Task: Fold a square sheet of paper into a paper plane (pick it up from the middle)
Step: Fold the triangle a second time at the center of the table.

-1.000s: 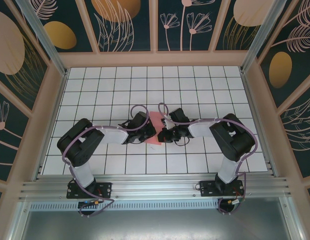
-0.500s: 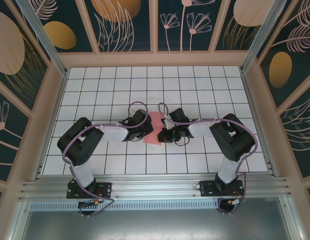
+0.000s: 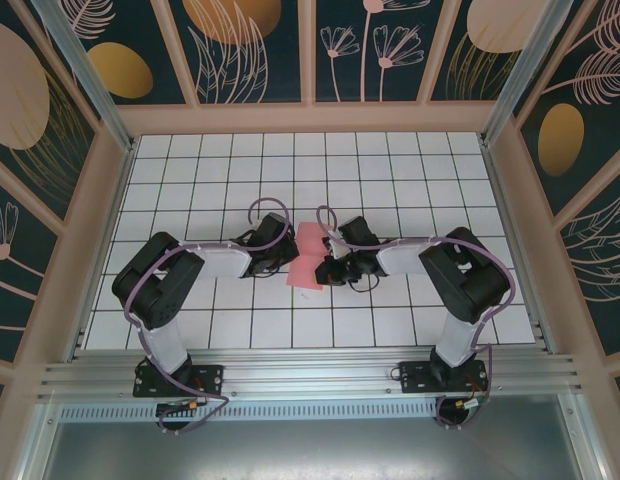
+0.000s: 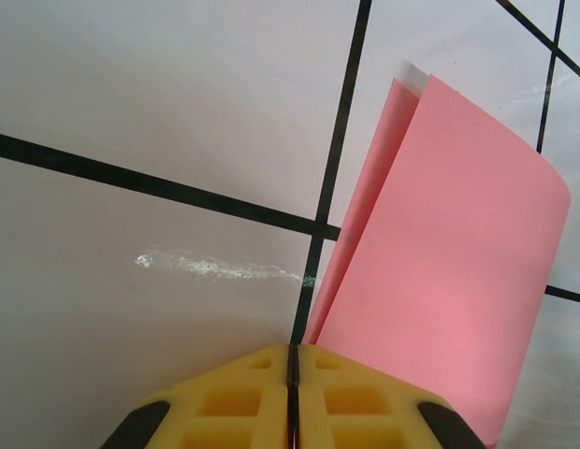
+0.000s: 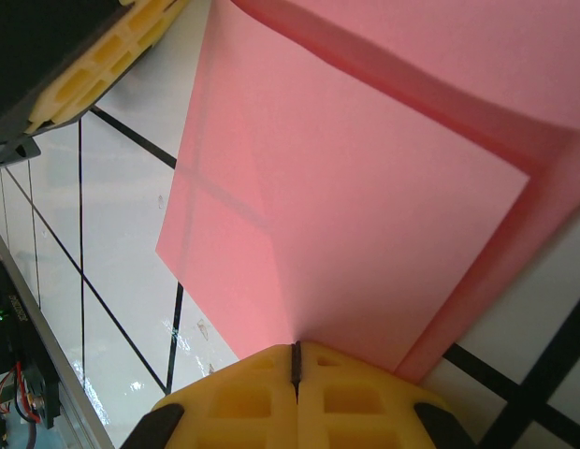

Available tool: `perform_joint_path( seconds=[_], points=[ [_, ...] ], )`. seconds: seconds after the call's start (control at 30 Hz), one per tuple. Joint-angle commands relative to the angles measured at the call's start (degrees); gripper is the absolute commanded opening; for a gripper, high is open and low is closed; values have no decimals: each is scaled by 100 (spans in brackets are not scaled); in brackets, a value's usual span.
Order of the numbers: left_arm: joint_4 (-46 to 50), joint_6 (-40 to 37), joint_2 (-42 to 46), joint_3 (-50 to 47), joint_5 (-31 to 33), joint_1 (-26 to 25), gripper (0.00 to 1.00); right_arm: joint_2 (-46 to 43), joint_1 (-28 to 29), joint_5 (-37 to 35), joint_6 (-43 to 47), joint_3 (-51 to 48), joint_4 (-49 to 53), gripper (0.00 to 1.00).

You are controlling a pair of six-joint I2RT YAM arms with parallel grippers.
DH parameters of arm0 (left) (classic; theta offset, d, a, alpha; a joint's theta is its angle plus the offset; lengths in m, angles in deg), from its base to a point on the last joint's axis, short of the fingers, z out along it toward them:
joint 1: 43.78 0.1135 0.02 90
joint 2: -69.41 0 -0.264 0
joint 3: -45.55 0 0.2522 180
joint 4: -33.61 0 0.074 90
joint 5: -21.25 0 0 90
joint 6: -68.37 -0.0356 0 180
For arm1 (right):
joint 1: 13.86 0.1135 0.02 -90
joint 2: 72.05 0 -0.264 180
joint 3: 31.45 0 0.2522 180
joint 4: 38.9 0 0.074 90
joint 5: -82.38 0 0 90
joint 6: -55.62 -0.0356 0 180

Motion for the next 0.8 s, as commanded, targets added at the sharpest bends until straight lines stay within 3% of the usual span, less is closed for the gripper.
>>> perform_joint_path(
  seconds=[0.0,0.1,0.23,0.37,0.47,0.6,0.77],
  points=[
    [188,-203,153,-63,397,177,11,164,-25,-451,57,-197,536,0],
    [211,-270,487,-93,400,177,13,118,-23,-378,39,-112,503,0],
    [-269,-364,939,-300,-380,174,13,-183,-20,-246,12,174,492,0],
    [-871,-322,962,-497,-1392,164,9,-814,-32,-498,-12,411,559,14],
    [-1056,-317,875,-593,-1676,146,7,-1191,-133,-1028,-131,356,696,17],
    [-1170,-356,644,-574,-1895,129,6,-1343,-273,-1216,-289,182,574,11],
    [-1153,-389,286,-390,-2021,68,5,-1075,-232,-890,-349,268,377,5]
  ],
)
